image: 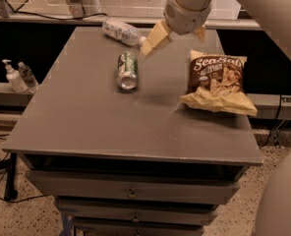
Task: Place green can upright
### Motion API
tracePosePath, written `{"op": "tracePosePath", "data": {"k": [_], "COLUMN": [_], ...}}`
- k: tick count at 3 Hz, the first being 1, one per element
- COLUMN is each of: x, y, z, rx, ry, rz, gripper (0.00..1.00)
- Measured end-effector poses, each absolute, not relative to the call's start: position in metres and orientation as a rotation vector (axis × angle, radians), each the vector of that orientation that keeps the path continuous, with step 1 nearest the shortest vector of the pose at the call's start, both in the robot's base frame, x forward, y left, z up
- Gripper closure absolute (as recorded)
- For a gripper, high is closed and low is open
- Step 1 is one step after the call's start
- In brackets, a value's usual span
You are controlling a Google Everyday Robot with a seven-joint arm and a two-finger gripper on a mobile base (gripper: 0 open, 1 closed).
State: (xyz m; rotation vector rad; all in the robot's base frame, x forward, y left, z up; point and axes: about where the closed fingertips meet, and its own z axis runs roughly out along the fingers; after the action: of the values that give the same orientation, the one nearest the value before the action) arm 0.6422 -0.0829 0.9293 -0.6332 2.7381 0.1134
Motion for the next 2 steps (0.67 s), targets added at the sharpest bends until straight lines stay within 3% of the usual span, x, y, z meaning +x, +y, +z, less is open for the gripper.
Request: {"op": "tracePosePath", "data": {"k": [2], "x": [0.686], "y": [-0.073], "z": [0.907], "rx": [-0.336], "ry": [2.847], "rz": [0.106], "gripper": [0.0]}}
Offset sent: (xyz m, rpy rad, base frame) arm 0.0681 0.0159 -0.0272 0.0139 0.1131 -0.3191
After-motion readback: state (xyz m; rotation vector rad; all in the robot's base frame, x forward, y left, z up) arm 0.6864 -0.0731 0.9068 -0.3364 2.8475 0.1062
